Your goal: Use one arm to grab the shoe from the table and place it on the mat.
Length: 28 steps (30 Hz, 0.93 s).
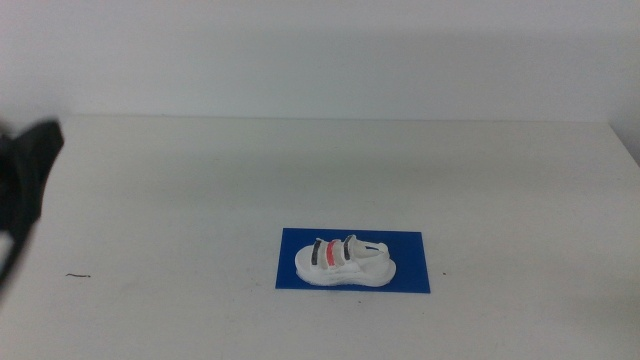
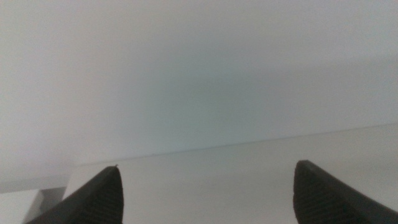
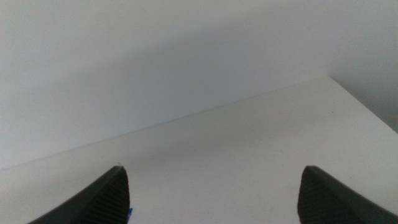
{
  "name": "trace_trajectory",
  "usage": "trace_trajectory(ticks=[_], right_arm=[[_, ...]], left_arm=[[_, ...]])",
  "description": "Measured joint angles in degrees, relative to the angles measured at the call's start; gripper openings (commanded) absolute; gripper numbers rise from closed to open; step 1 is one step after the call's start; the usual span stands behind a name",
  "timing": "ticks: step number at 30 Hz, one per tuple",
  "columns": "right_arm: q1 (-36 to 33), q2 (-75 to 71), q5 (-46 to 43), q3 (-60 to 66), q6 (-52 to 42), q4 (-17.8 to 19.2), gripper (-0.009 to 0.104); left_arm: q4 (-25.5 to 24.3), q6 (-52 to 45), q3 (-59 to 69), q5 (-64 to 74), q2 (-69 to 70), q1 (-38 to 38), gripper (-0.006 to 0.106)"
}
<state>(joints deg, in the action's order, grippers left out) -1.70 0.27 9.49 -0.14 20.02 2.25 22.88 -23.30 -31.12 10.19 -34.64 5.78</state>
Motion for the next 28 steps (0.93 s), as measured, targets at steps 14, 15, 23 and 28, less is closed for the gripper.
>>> trace_trajectory(ticks=[14, 15, 23, 28], right_arm=[[0.0, 0.0, 0.0, 0.0, 0.0, 0.0, 0.079], [0.0, 0.0, 0.0, 0.0, 0.0, 0.0, 0.079], [0.0, 0.0, 0.0, 0.0, 0.0, 0.0, 0.079], [0.0, 0.0, 0.0, 0.0, 0.0, 0.0, 0.079]], left_arm=[[-22.9, 27.3, 25.4, -9.2, 19.2, -0.2, 0.093], [-23.4, 28.2, 27.2, -9.2, 21.3, -0.6, 0.093], [-24.1, 29.5, 31.0, -2.9, 34.0, -4.4, 0.093], [-24.3, 29.1, 31.1, -2.7, 34.4, -4.6, 0.093]])
